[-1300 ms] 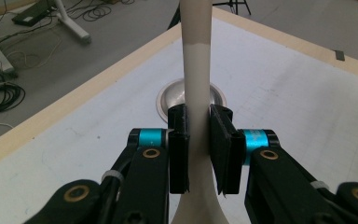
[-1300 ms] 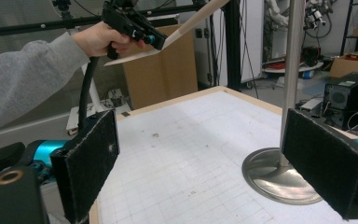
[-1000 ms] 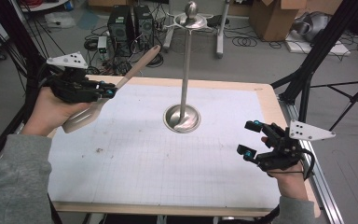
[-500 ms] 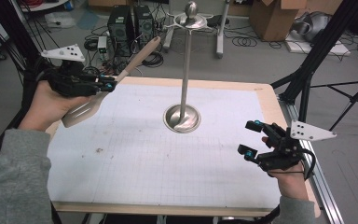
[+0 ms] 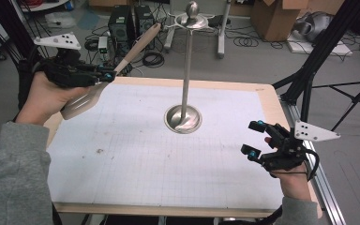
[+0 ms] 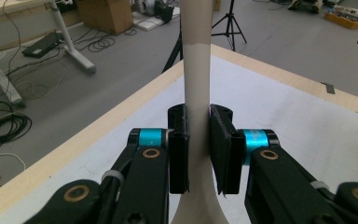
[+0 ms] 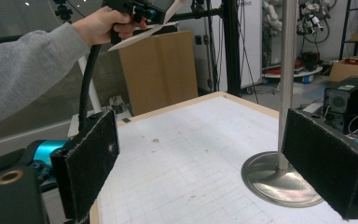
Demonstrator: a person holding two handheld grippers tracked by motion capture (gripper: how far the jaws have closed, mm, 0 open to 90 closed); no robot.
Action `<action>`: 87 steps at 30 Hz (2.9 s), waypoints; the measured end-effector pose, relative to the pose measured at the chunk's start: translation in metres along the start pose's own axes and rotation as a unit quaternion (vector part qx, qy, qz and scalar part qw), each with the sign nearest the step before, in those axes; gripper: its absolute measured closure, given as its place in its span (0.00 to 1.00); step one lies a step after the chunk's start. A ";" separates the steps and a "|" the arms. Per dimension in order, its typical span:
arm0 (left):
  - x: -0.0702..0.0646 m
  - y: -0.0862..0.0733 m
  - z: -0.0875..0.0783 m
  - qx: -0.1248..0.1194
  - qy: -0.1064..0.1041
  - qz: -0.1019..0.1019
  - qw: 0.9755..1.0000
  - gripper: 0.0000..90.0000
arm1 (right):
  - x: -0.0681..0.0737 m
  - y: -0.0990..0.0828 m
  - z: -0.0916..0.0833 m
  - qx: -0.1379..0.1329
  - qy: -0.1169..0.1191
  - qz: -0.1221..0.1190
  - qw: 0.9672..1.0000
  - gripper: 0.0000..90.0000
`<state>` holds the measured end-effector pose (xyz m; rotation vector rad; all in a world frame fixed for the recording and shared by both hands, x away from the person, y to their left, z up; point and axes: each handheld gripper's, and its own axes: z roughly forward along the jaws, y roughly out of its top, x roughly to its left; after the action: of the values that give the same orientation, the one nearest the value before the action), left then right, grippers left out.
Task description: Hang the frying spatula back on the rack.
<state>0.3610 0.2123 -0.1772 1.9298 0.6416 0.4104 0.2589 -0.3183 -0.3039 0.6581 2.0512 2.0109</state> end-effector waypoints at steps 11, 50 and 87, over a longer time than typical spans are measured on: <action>-0.005 0.006 0.005 -0.006 -0.010 0.006 1.000 0.86 | 0.001 0.000 -0.003 -0.004 -0.002 -0.003 1.000 0.11; -0.008 0.006 0.031 0.008 -0.018 0.001 1.000 0.86 | 0.001 0.000 -0.007 -0.010 -0.001 0.000 1.000 0.11; -0.018 -0.001 0.074 0.027 -0.019 -0.002 0.999 0.86 | 0.004 0.003 -0.010 -0.017 0.000 -0.004 1.000 0.11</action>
<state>0.3867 0.1486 -0.2095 1.9834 0.6377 0.3556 0.2515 -0.3255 -0.2993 0.6425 2.0127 2.0360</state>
